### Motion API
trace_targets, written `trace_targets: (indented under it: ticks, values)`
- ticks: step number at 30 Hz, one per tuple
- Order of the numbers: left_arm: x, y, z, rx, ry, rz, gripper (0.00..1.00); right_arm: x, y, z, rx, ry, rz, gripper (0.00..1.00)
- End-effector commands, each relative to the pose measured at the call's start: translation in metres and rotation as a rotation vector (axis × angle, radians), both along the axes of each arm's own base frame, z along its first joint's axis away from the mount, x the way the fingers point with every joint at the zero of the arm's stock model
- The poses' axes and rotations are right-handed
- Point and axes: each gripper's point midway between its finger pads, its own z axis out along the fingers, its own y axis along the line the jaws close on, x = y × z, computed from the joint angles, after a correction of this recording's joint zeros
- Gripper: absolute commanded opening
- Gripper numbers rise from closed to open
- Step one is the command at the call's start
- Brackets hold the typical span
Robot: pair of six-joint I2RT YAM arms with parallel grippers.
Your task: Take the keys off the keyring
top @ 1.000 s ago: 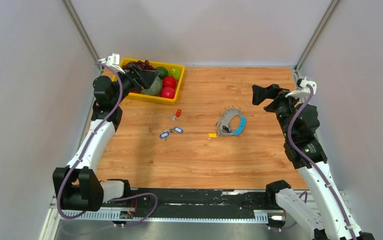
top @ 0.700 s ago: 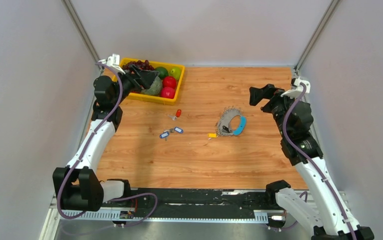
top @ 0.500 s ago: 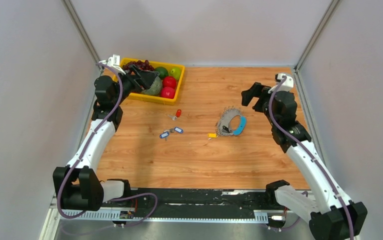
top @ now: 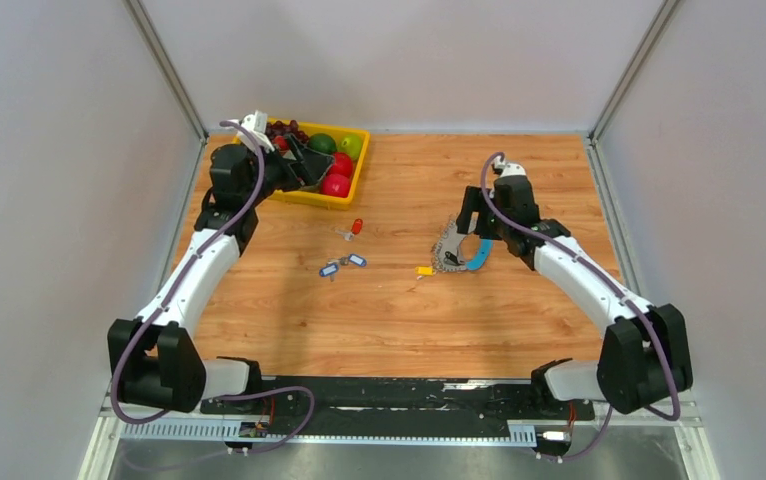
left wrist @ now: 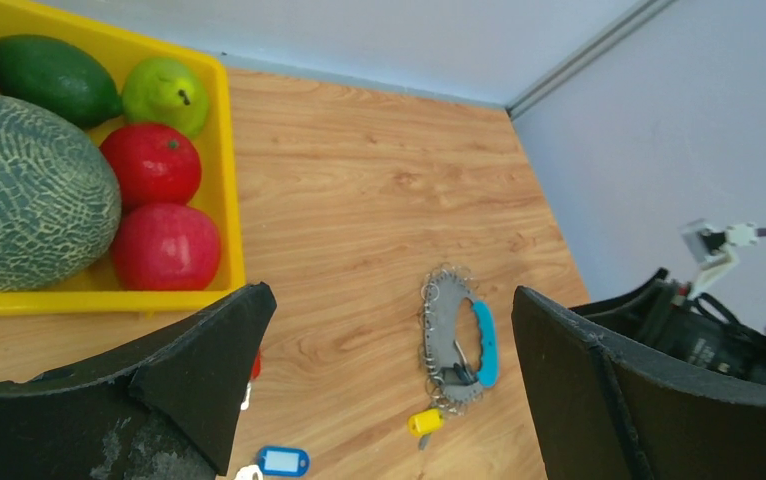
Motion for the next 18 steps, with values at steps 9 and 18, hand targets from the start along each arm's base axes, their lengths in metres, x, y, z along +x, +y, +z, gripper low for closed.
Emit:
trace_targets:
  ticks: [9,18]
  values:
    - [-0.005,-0.033,0.007,0.06,-0.03,-0.167,1.0,-0.004,0.05,-0.058,-0.245,0.162,0.214,0.72]
    - [-0.006,-0.035,0.006,0.051,-0.017,-0.18,1.0,-0.008,0.04,-0.106,-0.464,0.311,0.181,0.7]
